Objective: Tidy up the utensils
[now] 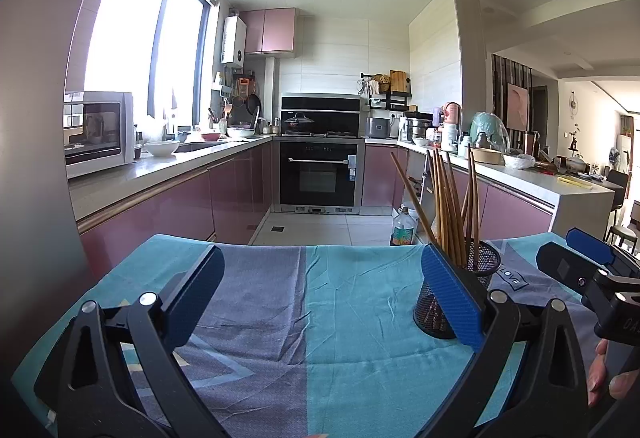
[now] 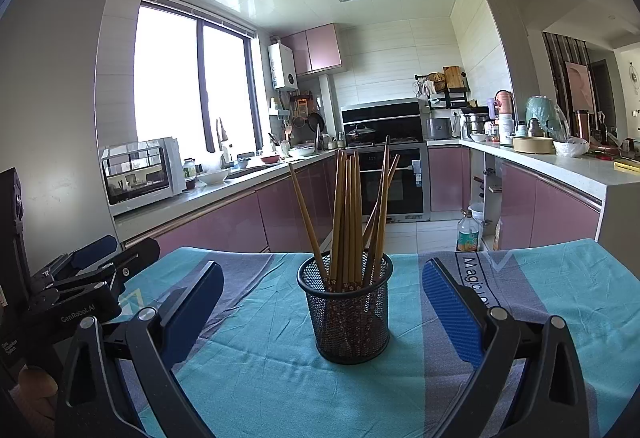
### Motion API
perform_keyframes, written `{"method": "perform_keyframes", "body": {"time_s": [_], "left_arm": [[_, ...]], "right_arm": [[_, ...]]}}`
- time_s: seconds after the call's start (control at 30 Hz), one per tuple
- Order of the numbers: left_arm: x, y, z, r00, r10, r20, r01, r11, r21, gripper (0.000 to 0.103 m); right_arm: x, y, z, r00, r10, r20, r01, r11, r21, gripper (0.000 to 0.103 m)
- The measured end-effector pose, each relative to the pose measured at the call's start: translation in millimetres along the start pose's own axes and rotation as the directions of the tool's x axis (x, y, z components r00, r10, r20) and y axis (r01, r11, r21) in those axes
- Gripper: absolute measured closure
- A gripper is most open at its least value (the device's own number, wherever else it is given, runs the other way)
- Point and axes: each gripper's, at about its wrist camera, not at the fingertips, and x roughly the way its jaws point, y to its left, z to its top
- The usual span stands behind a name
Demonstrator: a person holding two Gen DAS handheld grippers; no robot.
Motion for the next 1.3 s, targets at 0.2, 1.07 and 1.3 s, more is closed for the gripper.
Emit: {"method": "perform_keyframes", "body": {"time_s": [0.2,1.07,1.3], "left_arm": [[-0.1,0.0,0.0,1.0,0.0,-0.001,0.0,1.0,-0.001,0.006],[0.5,-2.8,1.3,1.0,-0.011,-0.003,0.011,1.0,-0.01,0.006],[1.1,-4.7,1.1,1.0,-0.011,-0.007,0.011,1.0,-0.008,0.006]], "right_arm": [[0.0,0.4,0.1,1.0,0.0,-0.001,0.0,1.0,0.0,0.007],[-0.2,0.5,0.3,1.0,-0.001,0.002,0.001,1.0,0.001,0.007],[0.4,-0.2,2.5,1.0,-0.001,0.002,0.001,1.0,0.001,0.007]]}}
